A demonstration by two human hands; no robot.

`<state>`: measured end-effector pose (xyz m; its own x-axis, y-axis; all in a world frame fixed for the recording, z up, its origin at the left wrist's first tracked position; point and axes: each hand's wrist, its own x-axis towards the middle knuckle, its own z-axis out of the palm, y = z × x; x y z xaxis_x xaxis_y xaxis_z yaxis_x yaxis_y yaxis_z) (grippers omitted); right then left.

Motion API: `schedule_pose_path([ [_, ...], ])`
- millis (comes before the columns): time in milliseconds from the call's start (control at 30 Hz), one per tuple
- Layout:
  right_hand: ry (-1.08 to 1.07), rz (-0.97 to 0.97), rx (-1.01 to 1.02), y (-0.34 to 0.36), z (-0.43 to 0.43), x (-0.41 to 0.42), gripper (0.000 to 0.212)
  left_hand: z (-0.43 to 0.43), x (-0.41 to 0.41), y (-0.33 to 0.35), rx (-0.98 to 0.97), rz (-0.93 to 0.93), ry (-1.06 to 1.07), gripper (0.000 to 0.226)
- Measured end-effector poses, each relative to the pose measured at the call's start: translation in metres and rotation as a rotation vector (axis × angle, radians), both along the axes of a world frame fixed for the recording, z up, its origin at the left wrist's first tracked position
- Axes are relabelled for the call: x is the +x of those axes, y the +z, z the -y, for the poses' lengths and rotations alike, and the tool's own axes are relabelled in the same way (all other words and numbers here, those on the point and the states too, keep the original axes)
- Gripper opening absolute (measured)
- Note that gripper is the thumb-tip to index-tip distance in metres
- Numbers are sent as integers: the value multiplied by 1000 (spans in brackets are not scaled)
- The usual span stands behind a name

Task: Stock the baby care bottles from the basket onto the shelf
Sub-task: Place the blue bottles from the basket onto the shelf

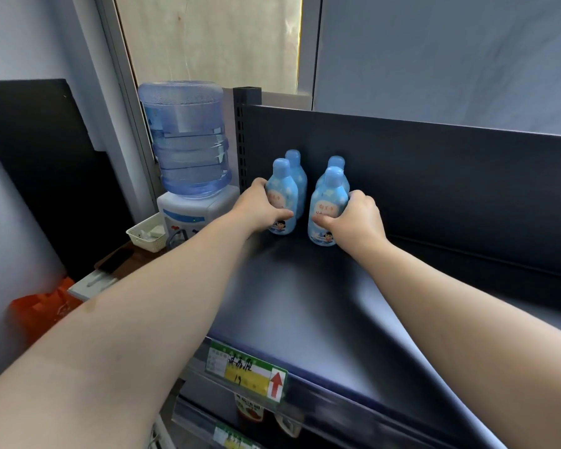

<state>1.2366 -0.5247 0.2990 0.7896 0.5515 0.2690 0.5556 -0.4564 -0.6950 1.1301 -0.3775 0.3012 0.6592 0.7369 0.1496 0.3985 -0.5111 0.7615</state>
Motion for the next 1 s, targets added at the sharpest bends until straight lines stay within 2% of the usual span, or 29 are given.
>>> schedule_pose_path([
  [300,-4,-20,7,2,1,-5,60,5,4,-2,22,-8,47,68],
  [400,0,-55,23,5,8,-10,75,7,0,-2,-9,-19,32,91],
  [467,-22,-4,62,10,15,-18,84,10,-11,1,-55,15,24,105],
  [600,74,124,154,28,26,-57,82,23,-64,14,-103,213,26,90],
  [700,228,179,129,34,29,-105,78,36,-129,13,-17,310,83,73],
  [867,423,178,86,19,39,-194,74,59,-240,-18,112,248,207,61],
  [1000,505,171,72,-10,49,-250,71,80,-315,-60,155,164,291,60],
])
